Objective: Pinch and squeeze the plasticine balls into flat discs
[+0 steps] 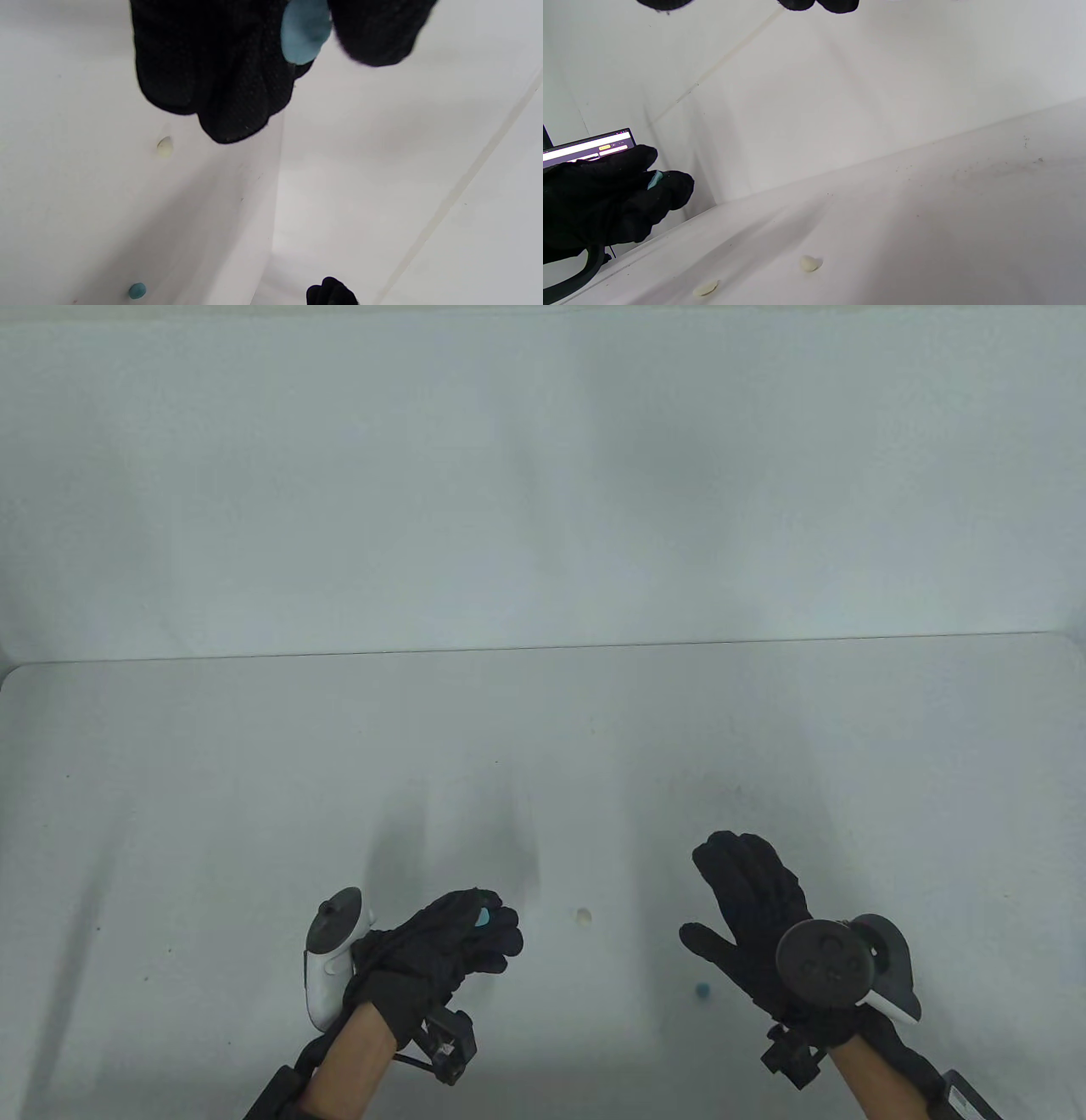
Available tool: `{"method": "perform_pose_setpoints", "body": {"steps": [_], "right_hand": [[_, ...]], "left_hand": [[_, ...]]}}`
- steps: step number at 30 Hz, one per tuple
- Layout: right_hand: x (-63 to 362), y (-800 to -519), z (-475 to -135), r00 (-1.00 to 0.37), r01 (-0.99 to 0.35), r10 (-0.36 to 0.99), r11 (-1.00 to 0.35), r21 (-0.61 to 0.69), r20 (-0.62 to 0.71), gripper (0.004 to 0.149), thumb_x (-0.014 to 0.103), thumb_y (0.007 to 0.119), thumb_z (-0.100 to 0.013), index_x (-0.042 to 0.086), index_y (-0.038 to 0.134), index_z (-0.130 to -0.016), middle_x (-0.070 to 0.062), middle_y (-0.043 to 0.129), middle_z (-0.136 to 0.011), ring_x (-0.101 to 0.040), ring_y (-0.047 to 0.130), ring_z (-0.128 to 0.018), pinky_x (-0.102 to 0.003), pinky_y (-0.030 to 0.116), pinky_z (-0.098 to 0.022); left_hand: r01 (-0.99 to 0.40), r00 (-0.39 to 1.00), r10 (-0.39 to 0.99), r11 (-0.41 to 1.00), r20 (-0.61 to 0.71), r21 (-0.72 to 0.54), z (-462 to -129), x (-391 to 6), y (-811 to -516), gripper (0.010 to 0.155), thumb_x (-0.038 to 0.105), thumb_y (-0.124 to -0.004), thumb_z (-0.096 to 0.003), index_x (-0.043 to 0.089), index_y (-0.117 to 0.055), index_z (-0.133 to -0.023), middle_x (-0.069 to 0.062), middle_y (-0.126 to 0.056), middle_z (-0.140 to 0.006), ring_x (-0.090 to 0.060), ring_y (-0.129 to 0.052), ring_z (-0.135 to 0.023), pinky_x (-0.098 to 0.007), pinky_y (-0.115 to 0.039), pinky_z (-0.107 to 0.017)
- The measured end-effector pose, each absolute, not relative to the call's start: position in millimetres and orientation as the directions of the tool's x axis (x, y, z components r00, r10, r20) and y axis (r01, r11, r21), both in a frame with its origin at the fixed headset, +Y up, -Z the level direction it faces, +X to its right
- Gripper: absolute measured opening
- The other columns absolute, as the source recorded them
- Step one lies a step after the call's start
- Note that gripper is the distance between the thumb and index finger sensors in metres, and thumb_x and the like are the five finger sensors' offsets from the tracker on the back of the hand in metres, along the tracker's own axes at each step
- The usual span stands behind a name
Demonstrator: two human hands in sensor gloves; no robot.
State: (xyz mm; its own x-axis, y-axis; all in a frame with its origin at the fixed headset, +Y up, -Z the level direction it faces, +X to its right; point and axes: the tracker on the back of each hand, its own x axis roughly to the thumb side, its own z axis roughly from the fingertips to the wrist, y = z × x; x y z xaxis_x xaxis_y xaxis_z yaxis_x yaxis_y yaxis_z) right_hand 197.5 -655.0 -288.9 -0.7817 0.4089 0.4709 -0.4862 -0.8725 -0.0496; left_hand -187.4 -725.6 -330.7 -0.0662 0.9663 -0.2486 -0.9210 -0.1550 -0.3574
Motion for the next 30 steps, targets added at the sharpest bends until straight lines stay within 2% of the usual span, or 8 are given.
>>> {"method": "perform_pose_setpoints", "body": {"steps": [4, 6, 9, 12, 15, 17, 23, 30], "right_hand": [[197, -656, -289, -0.783, -0.483, 0.409, -0.874, -0.044, 0.470, 0.079, 0.064, 0.051, -0.057, 0.014, 0.035, -0.116, -0.016, 0.034, -0.123, -0.053, 0.036, -0.110, -0.073, 0.045, -0.071], [197, -655, -289, -0.783, -0.483, 0.408, -0.874, -0.046, 0.471, 0.079, 0.064, 0.051, -0.057, 0.014, 0.035, -0.116, -0.016, 0.034, -0.123, -0.053, 0.036, -0.110, -0.073, 0.045, -0.071], [197, -656, -289, -0.782, -0.482, 0.408, -0.875, -0.044, 0.471, 0.079, 0.063, 0.051, -0.057, 0.014, 0.034, -0.116, -0.016, 0.034, -0.123, -0.053, 0.036, -0.110, -0.073, 0.045, -0.071], [197, -655, -289, -0.782, -0.485, 0.407, -0.873, -0.052, 0.472, 0.079, 0.063, 0.051, -0.057, 0.014, 0.035, -0.116, -0.016, 0.034, -0.123, -0.053, 0.036, -0.110, -0.073, 0.045, -0.071], [197, -655, -289, -0.782, -0.487, 0.409, -0.872, -0.049, 0.471, 0.079, 0.064, 0.051, -0.057, 0.014, 0.035, -0.116, -0.016, 0.034, -0.123, -0.053, 0.036, -0.110, -0.073, 0.045, -0.071], [197, -655, -289, -0.782, -0.487, 0.408, -0.872, -0.053, 0.472, 0.079, 0.064, 0.051, -0.057, 0.014, 0.035, -0.116, -0.016, 0.034, -0.123, -0.053, 0.036, -0.110, -0.073, 0.045, -0.071], [198, -655, -289, -0.782, -0.487, 0.408, -0.872, -0.054, 0.471, 0.078, 0.063, 0.051, -0.057, 0.014, 0.035, -0.116, -0.016, 0.034, -0.123, -0.053, 0.036, -0.110, -0.073, 0.045, -0.071], [198, -654, -289, -0.783, -0.488, 0.407, -0.871, -0.058, 0.470, 0.077, 0.062, 0.051, -0.058, 0.014, 0.035, -0.116, -0.016, 0.034, -0.122, -0.052, 0.036, -0.110, -0.073, 0.045, -0.071]], "left_hand": [[-0.939, -0.033, 0.975, -0.105, -0.219, -0.329, -331, -189, -722, 0.048, 0.031, -0.076, -0.0524, 0.003, -0.075, -0.091, -0.009, -0.097, -0.073, -0.017, -0.112, -0.056, -0.033, -0.094, -0.050], [-0.941, -0.014, 0.979, -0.080, -0.201, -0.328, -331, -191, -720, 0.058, 0.031, -0.076, -0.0523, -0.004, -0.066, -0.098, -0.006, -0.098, -0.071, -0.015, -0.112, -0.054, -0.032, -0.094, -0.049], [-0.944, -0.011, 0.980, -0.075, -0.196, -0.322, -330, -191, -718, 0.059, 0.031, -0.075, -0.0527, -0.006, -0.067, -0.098, -0.005, -0.099, -0.068, -0.014, -0.113, -0.051, -0.032, -0.095, -0.048], [-0.946, -0.014, 0.980, -0.077, -0.196, -0.315, -330, -191, -720, 0.056, 0.030, -0.071, -0.0546, -0.003, -0.066, -0.099, -0.005, -0.094, -0.076, -0.017, -0.109, -0.060, -0.035, -0.090, -0.054], [-0.906, -0.115, 0.962, -0.204, -0.247, -0.371, -329, -189, -725, 0.072, 0.045, -0.060, -0.0562, -0.005, -0.052, -0.107, -0.020, -0.079, -0.093, -0.033, -0.096, -0.076, -0.045, -0.079, -0.062], [-0.901, -0.139, 0.955, -0.232, -0.262, -0.367, -330, -188, -725, 0.075, 0.048, -0.062, -0.0550, -0.005, -0.051, -0.107, -0.025, -0.075, -0.096, -0.036, -0.093, -0.079, -0.047, -0.077, -0.063], [-0.928, -0.029, 0.971, -0.114, -0.236, -0.354, -331, -188, -722, 0.048, 0.031, -0.073, -0.0541, 0.003, -0.072, -0.093, -0.017, -0.090, -0.082, -0.026, -0.107, -0.063, -0.040, -0.090, -0.052], [-0.953, 0.081, 0.989, 0.040, -0.125, -0.299, -328, -191, -711, 0.043, 0.037, -0.080, -0.0485, 0.007, -0.086, -0.079, -0.006, -0.104, -0.057, -0.010, -0.116, -0.036, -0.028, -0.100, -0.036]]}}
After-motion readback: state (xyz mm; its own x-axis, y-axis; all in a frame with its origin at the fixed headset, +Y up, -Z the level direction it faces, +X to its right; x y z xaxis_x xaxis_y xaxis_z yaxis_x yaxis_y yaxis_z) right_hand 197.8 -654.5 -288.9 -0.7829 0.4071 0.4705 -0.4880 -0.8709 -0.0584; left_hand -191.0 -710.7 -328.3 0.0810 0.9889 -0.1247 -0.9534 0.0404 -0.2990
